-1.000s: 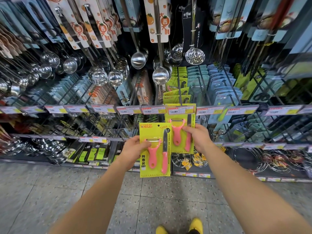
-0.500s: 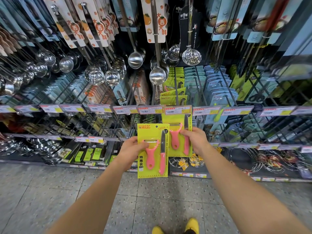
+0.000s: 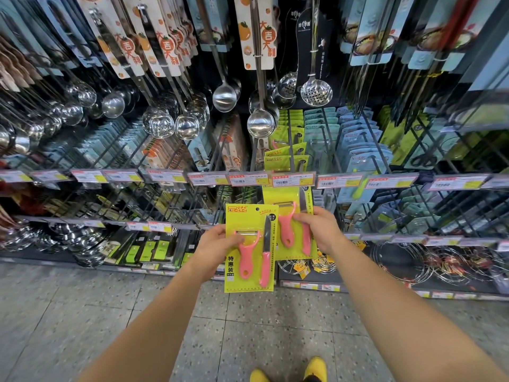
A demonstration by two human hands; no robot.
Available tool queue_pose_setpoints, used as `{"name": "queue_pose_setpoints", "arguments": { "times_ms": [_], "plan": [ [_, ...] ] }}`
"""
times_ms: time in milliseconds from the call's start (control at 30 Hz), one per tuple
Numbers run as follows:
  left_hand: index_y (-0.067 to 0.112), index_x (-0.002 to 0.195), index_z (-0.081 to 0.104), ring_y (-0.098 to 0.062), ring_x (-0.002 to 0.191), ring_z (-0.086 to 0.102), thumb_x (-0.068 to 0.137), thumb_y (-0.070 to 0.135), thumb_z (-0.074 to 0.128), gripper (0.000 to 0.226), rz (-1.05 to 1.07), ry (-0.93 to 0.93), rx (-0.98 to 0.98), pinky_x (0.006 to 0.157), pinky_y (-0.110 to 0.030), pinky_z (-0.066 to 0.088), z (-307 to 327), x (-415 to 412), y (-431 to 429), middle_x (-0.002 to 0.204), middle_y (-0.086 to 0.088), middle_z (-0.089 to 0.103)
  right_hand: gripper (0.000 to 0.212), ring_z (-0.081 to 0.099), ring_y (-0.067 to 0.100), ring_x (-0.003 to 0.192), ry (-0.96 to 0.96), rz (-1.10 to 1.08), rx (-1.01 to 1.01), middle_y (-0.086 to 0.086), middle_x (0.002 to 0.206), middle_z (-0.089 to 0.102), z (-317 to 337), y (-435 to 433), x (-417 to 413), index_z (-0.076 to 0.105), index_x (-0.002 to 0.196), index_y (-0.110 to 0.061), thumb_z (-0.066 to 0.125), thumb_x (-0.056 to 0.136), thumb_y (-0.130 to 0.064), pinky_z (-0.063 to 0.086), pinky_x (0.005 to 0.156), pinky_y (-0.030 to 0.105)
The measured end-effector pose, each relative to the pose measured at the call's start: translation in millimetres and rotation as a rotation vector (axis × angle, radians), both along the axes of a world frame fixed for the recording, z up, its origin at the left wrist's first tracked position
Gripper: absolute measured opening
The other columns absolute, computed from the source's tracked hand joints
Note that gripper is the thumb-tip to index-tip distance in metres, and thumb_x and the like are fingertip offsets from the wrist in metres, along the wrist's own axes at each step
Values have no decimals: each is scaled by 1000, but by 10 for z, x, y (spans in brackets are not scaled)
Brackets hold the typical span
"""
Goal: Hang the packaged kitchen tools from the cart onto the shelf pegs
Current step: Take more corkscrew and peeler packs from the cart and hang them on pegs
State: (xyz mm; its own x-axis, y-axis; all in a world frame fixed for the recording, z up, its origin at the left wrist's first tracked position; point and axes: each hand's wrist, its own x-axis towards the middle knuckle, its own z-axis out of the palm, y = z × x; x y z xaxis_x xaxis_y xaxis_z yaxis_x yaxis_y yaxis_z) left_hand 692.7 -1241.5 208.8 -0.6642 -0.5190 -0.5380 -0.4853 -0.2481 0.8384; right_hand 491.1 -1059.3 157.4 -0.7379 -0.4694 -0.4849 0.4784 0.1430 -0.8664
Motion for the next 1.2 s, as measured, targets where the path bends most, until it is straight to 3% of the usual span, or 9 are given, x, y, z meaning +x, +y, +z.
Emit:
{"name": "queue_pose_setpoints", "arguments": {
  "times_ms": [167, 267, 433, 633, 867, 1033, 1100, 1200],
  "plan": [
    [7, 114, 67, -7, 74, 71, 91, 4, 73, 23, -19, -16, 0, 61, -18, 47, -30, -5, 20, 102, -5, 78, 11, 69, 23, 83, -3, 37, -27, 6, 82, 74, 9, 18, -24, 71, 89, -6, 76, 83, 1, 55, 76, 35],
    [6, 114, 67, -9, 77, 73, 91, 3, 73, 24, -22, -13, 7, 64, -20, 50, -53, -16, 38, 100, -5, 79, 15, 70, 23, 84, -11, 19, -48, 8, 86, 74, 20, -8, -37, 71, 95, -4, 77, 82, -1, 56, 81, 38],
    [8, 116, 67, -18, 90, 72, 89, 7, 76, 28, -15, -25, 19, 72, -27, 49, -89, -26, 51, 107, -8, 79, 11, 71, 20, 78, -49, -44, -73, 5, 81, 74, 101, -55, -75, 70, 93, -6, 75, 85, 0, 55, 69, 29],
    [12, 113, 70, -16, 86, 74, 90, 6, 74, 23, -19, -17, 23, 77, -30, 52, -105, -46, 62, 99, -2, 81, 15, 72, 17, 79, -43, -21, -72, 4, 84, 74, 96, -78, -61, 70, 99, -5, 75, 85, -2, 54, 70, 29],
    [13, 112, 70, -16, 86, 74, 91, 7, 74, 23, -24, -23, 20, 76, -30, 51, -122, -71, 49, 98, -1, 81, 19, 72, 25, 87, -42, -41, -35, 11, 90, 76, 38, -62, -46, 72, 101, -1, 78, 83, -3, 57, 75, 34],
    [8, 115, 69, -28, 102, 74, 90, 5, 75, 26, -28, -18, 21, 90, -39, 55, -170, -43, 10, 104, -7, 80, 16, 73, 26, 87, -23, -40, 14, 12, 91, 76, 72, -173, -152, 72, 97, -4, 78, 82, -2, 58, 88, 44],
    [7, 114, 69, -27, 100, 75, 90, 3, 74, 25, -33, -15, 18, 88, -38, 55, -171, -49, 3, 104, -7, 80, 24, 71, 24, 87, 20, -55, 71, 11, 94, 74, 115, -272, -238, 68, 102, -3, 79, 82, -7, 57, 84, 41],
    [8, 111, 70, -20, 88, 75, 91, 1, 72, 21, -21, -8, 27, 77, -31, 54, -148, -74, -6, 101, -6, 81, 47, 65, 23, 95, 67, -11, 255, 6, 98, 68, 210, -364, -346, 63, 115, -1, 79, 83, -32, 53, 85, 36]
  ]
}}
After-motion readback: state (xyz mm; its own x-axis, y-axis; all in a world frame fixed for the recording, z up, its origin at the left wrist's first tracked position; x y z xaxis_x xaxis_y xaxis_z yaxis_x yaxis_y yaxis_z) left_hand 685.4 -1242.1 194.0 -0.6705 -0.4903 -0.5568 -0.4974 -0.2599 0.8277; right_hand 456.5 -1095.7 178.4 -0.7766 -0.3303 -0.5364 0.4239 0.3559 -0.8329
